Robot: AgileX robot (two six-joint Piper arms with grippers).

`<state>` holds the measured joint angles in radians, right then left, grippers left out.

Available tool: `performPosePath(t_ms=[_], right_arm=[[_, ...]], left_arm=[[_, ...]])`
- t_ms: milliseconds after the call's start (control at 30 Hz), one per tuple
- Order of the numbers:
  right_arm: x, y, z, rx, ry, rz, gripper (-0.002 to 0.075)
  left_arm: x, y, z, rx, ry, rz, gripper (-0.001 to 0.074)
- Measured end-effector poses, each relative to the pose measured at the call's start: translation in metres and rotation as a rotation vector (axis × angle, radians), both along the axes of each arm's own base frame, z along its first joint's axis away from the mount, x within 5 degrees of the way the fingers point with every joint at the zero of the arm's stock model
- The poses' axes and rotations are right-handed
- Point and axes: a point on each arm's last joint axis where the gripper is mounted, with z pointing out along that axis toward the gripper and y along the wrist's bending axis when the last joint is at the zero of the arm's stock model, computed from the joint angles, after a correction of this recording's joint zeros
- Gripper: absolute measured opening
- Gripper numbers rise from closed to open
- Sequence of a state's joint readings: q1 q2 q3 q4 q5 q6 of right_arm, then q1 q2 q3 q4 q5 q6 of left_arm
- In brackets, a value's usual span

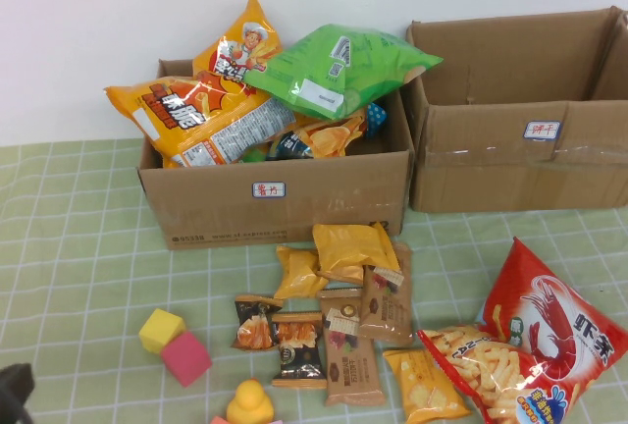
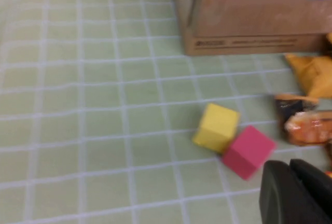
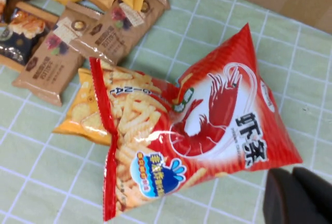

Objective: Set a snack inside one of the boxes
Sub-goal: Pick up the biscuit

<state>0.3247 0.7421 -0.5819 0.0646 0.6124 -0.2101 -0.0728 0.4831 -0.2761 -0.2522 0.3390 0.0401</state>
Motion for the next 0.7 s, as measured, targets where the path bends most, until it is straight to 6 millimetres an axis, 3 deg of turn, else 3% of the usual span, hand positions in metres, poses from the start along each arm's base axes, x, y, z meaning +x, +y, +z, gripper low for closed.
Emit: performPosePath(t_ms=[133,267,467,700], right_arm=[[-0.022,-0.01,0.009,-0.028,-0.086,0.003,0.0012],[-0.036,-0.02,0.014,-0.064,-0.163,-0.007,0.0012],[-0.039,-0.022,-0.014,-0.064,-0.138,-0.028,0.0012],[-0.036,-0.02,-0.018,-0.039,-0.183,-0.032,0.0012]], left_arm=[[0.014,-0.006,0.003,-0.029,0.08,-0.044,-0.0002],[0.04,-0.015,0.019,0.013,0.204,-0.157,-0.0003],[0.116,-0.029,0.04,0.019,0.303,-0.293,-0.0002],[0.181,-0.05,0.027,0.039,0.351,-0.415,-0.0002]])
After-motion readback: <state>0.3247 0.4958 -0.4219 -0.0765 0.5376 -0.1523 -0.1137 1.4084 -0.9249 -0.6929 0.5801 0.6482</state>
